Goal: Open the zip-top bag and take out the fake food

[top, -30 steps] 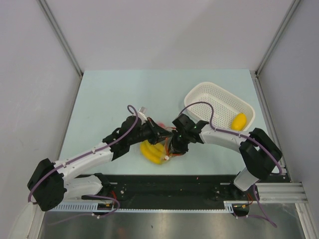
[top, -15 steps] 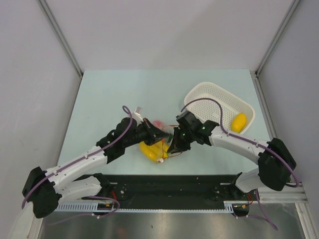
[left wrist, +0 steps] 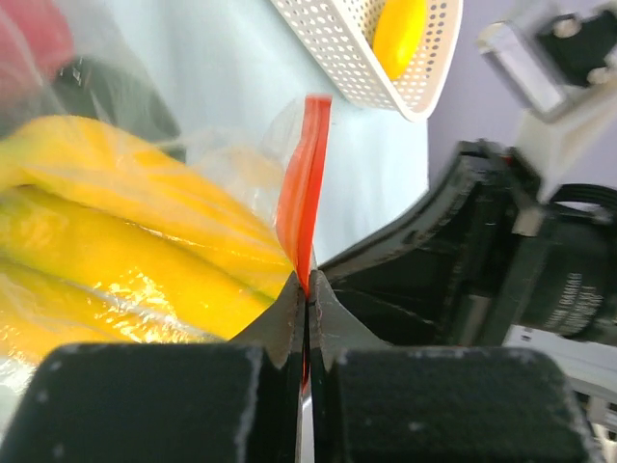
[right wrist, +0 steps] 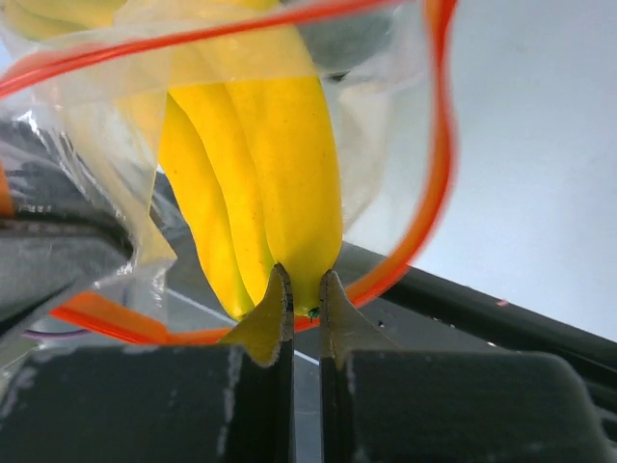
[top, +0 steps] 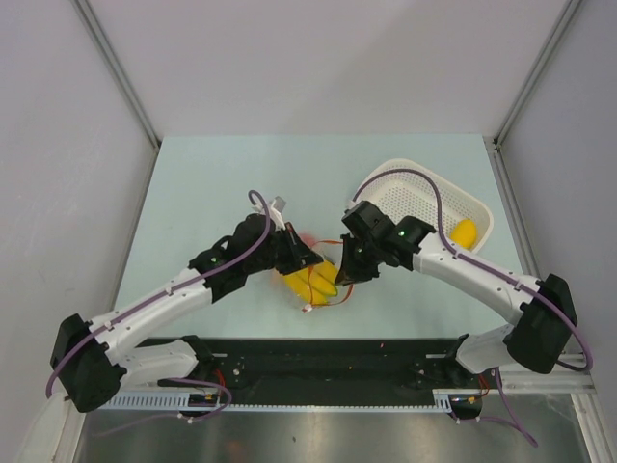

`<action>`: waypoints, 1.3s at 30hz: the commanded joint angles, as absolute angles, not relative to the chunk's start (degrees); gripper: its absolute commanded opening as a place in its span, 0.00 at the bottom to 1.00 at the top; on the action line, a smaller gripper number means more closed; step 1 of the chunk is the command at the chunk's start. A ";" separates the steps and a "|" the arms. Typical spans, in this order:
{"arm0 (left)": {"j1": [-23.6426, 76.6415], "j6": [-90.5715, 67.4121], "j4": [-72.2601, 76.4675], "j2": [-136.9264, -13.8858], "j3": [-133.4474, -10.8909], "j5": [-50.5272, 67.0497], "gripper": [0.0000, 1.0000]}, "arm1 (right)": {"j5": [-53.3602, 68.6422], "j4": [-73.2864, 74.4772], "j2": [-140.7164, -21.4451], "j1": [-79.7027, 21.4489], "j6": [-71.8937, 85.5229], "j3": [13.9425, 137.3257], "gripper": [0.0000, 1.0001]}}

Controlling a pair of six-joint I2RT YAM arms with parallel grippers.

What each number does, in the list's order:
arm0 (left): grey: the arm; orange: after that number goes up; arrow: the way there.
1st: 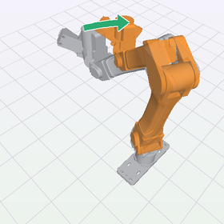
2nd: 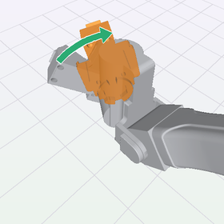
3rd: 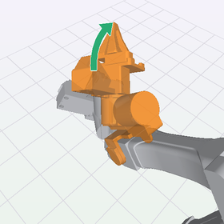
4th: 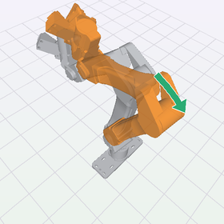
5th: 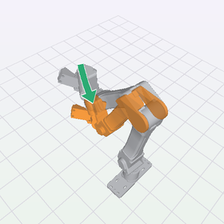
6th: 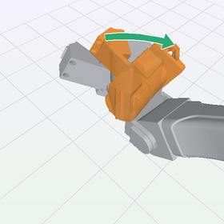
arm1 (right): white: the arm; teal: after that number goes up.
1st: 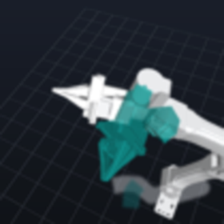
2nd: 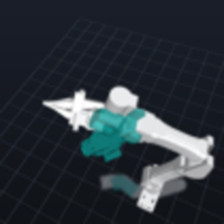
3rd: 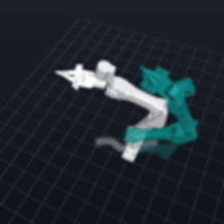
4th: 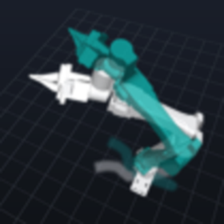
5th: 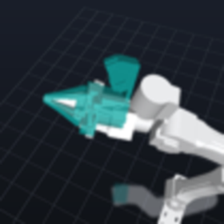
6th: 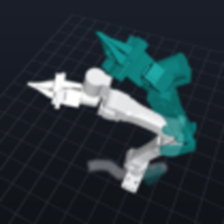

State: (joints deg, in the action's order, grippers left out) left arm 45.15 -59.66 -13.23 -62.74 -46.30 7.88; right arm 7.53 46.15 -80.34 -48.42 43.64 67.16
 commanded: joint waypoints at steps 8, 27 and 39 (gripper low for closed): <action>38.41 -52.38 -13.19 -63.37 -44.48 9.84 0.00 | 3.78 58.36 -74.19 -46.94 34.28 73.13 0.00; 30.06 -48.78 -14.24 -65.39 -45.00 13.18 0.00 | 17.46 62.49 -62.76 -34.47 25.06 73.13 0.00; 29.18 -47.98 -15.21 -66.45 -47.47 16.70 0.00 | 16.53 60.91 -63.00 -20.05 23.99 74.96 0.00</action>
State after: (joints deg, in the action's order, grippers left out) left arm 29.69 -48.75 -15.79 -68.86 -46.52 15.42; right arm 18.06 63.09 -60.80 -24.93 22.96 71.79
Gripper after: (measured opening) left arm 0.005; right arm 0.059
